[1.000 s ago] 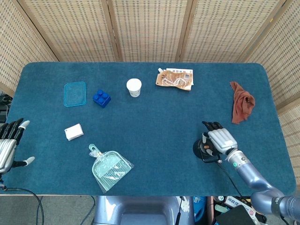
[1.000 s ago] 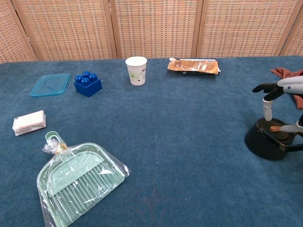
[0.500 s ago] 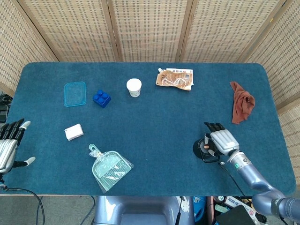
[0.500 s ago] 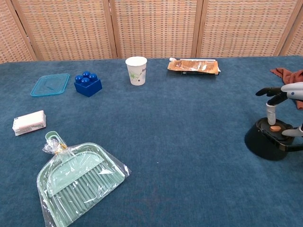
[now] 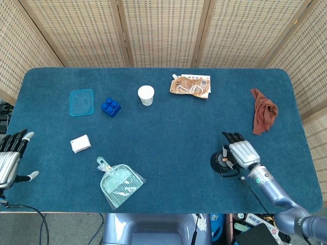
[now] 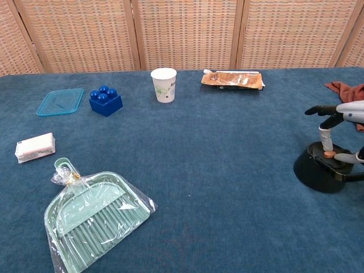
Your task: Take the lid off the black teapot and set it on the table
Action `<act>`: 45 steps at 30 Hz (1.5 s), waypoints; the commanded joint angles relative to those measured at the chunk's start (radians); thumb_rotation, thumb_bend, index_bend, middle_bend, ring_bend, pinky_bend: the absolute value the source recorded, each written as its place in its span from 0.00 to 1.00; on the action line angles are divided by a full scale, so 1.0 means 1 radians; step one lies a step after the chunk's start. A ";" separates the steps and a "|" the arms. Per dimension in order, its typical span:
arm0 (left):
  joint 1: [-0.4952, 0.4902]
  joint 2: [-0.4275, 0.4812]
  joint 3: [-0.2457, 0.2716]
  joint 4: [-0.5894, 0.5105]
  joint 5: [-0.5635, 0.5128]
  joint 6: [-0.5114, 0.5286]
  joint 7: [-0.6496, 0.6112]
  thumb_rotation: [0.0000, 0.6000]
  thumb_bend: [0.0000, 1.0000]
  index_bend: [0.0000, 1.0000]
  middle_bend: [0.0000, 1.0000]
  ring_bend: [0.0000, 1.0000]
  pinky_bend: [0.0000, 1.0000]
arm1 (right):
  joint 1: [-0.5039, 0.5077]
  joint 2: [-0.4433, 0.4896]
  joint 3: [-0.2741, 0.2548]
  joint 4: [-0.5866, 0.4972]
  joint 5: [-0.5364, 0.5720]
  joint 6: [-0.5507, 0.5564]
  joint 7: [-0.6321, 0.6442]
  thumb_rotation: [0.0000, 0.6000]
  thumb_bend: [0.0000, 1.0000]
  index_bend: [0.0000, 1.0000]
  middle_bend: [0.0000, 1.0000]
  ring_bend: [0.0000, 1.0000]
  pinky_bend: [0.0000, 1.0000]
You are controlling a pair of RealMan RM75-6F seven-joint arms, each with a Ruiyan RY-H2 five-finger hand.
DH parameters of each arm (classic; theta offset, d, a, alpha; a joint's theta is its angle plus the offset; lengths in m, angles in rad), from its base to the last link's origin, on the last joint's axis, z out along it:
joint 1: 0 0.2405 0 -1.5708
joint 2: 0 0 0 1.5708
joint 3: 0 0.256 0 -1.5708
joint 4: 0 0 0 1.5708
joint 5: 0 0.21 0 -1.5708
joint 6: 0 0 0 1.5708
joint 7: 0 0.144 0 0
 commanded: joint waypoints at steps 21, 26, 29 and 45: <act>-0.001 0.002 0.000 -0.001 -0.002 -0.001 -0.004 1.00 0.12 0.00 0.00 0.00 0.00 | -0.013 0.023 0.057 -0.032 -0.091 0.079 0.060 1.00 0.54 0.63 0.09 0.00 0.07; -0.003 0.003 0.000 -0.002 -0.003 -0.004 -0.006 1.00 0.12 0.00 0.00 0.00 0.00 | 0.014 0.069 0.099 -0.113 -0.085 0.078 0.028 1.00 0.54 0.63 0.09 0.00 0.07; -0.004 0.004 0.000 -0.003 -0.001 -0.006 -0.007 1.00 0.12 0.00 0.00 0.00 0.00 | 0.043 0.079 0.119 -0.169 -0.063 0.055 -0.028 1.00 0.54 0.63 0.09 0.00 0.07; -0.009 0.018 -0.003 0.006 -0.002 -0.022 -0.051 1.00 0.12 0.00 0.00 0.00 0.00 | 0.186 -0.120 0.098 -0.162 0.216 -0.039 -0.419 1.00 0.54 0.63 0.08 0.00 0.08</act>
